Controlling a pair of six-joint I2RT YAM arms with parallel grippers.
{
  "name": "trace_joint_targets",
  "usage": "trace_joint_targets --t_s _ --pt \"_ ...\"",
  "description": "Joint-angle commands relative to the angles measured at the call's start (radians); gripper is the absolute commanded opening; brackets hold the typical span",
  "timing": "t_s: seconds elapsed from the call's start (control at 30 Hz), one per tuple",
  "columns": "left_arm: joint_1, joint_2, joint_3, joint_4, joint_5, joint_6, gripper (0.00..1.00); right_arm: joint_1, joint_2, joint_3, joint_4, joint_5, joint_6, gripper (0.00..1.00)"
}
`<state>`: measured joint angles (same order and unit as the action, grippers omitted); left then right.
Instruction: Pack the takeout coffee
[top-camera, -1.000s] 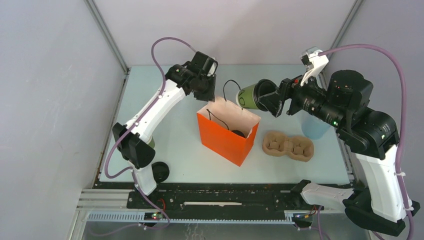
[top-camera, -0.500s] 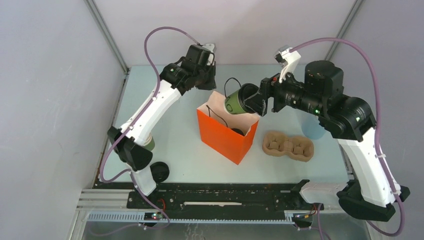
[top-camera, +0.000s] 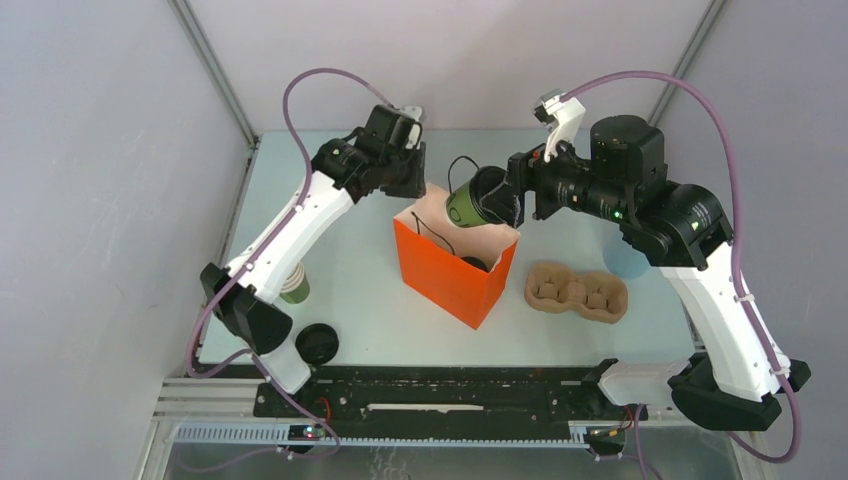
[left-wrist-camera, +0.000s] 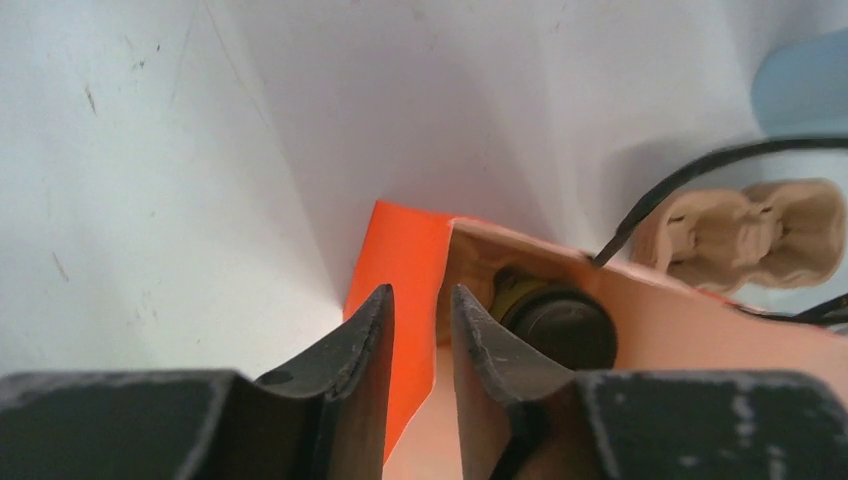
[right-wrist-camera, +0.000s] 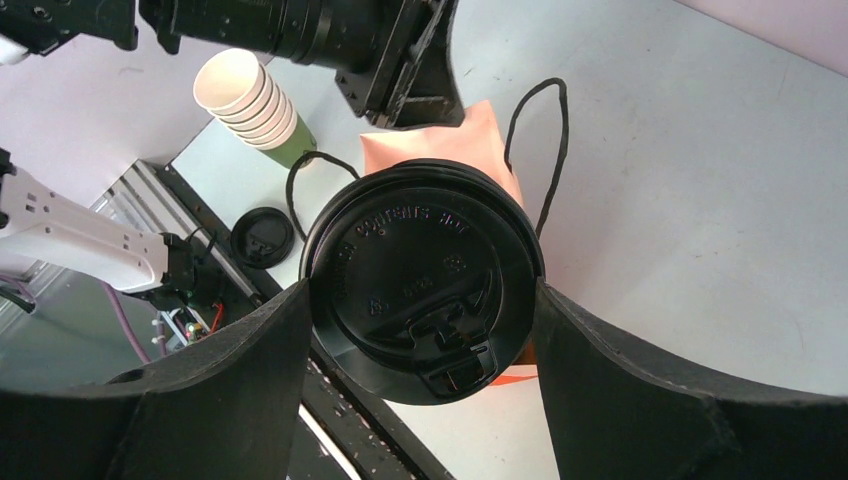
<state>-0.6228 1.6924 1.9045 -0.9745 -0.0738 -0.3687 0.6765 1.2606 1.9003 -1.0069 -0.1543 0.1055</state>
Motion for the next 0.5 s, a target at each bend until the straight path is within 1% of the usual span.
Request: trace_joint_targets --t_s 0.0,0.07,0.23,0.37,0.4,0.47 --pt "-0.005 -0.073 -0.055 0.015 0.004 -0.007 0.29 0.005 -0.023 0.006 0.040 0.021 -0.019 0.46" --pt "-0.006 -0.040 -0.031 0.000 0.015 0.002 0.28 0.004 -0.024 0.002 0.045 0.015 -0.017 0.46" --pt "-0.006 0.020 0.001 0.025 0.011 0.013 0.29 0.003 -0.027 -0.004 0.043 0.013 -0.020 0.46" --pt "-0.005 0.079 0.073 0.022 0.025 0.023 0.28 0.004 -0.024 -0.009 0.036 0.012 -0.024 0.46" --pt "-0.006 0.093 0.089 0.022 0.030 0.025 0.27 0.004 -0.023 -0.015 0.036 0.012 -0.025 0.46" --pt "-0.005 0.115 0.118 0.021 0.027 0.028 0.19 0.005 -0.019 -0.020 0.035 0.013 -0.029 0.46"
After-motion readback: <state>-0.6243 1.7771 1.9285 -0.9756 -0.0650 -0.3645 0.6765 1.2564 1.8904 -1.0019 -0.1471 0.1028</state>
